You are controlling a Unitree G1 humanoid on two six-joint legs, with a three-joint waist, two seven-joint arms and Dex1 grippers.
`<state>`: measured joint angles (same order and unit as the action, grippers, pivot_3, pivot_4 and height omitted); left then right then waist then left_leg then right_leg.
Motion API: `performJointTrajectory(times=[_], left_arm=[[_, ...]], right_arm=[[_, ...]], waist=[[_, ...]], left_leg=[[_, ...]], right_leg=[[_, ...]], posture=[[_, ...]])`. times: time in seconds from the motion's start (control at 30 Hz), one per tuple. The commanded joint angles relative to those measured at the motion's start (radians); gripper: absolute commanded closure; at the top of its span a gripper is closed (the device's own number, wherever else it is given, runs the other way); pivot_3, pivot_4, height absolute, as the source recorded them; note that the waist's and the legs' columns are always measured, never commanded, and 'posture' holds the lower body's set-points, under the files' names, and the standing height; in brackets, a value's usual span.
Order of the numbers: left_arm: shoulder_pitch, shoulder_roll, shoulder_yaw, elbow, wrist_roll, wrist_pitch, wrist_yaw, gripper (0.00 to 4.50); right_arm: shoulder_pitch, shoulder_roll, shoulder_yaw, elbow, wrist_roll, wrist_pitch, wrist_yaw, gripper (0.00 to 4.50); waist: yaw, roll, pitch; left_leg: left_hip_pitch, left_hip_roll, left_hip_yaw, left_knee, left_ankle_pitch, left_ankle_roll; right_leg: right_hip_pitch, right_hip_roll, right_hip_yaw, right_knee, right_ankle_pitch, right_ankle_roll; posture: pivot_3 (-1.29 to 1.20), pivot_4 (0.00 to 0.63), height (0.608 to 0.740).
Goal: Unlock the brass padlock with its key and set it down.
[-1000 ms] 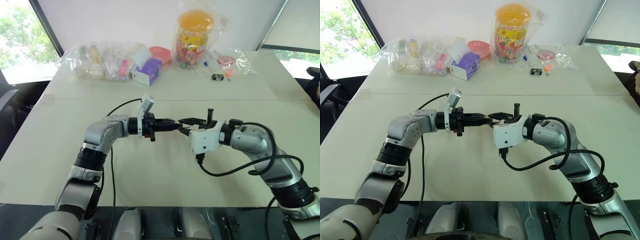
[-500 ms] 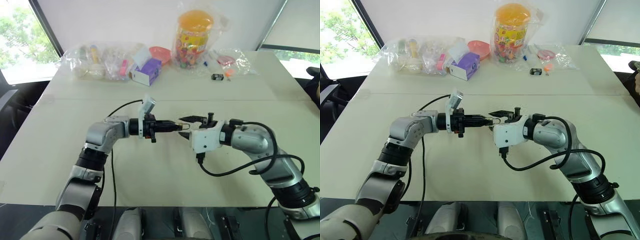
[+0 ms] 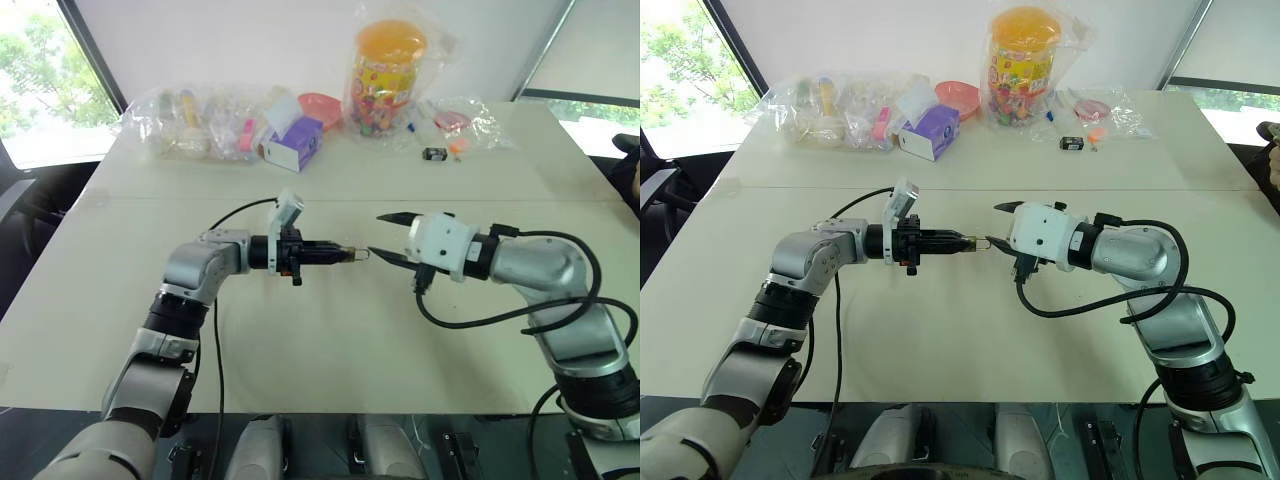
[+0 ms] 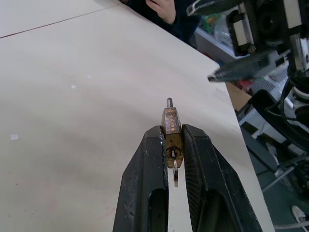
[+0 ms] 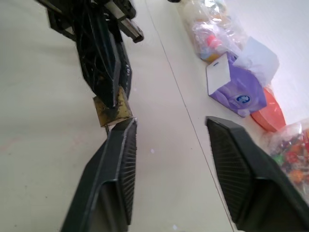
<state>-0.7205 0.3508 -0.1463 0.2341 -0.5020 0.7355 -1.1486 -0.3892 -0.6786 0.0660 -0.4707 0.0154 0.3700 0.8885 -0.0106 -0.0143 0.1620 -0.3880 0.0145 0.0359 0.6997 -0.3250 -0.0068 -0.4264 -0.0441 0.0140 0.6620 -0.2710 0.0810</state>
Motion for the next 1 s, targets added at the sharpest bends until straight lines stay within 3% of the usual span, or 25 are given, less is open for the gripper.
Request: performJointTrajectory(times=[0.03, 0.07, 1.0], left_arm=[[-0.031, 0.001, 0.005, -0.018, -0.010, -0.005, -0.018, 4.50], [-0.033, 0.001, 0.008, -0.020, -0.015, 0.002, -0.021, 4.50], [-0.073, 0.014, 0.040, -0.047, -0.082, 0.072, -0.046, 4.50]], right_arm=[[-0.002, 0.015, -0.001, -0.031, 0.018, 0.015, -0.034, 4.17], [0.005, 0.019, 0.007, -0.029, 0.016, 0.014, -0.041, 4.48], [0.044, 0.010, 0.076, 0.072, 0.011, -0.086, -0.054, 4.48]], waist=[[0.000, 0.000, 0.000], [0.000, 0.000, 0.000], [0.000, 0.000, 0.000]], left_leg=[[0.000, 0.000, 0.000, 0.000, 0.000, 0.000], [0.000, 0.000, 0.000, 0.000, 0.000, 0.000], [0.000, 0.000, 0.000, 0.000, 0.000, 0.000]], right_leg=[[0.000, 0.000, 0.000, 0.000, 0.000, 0.000], [0.000, 0.000, 0.000, 0.000, 0.000, 0.000], [0.000, 0.000, 0.000, 0.000, 0.000, 0.000]], posture=[[0.00, 0.150, 0.735], [0.00, 0.150, 0.735], [0.00, 0.150, 0.735]])
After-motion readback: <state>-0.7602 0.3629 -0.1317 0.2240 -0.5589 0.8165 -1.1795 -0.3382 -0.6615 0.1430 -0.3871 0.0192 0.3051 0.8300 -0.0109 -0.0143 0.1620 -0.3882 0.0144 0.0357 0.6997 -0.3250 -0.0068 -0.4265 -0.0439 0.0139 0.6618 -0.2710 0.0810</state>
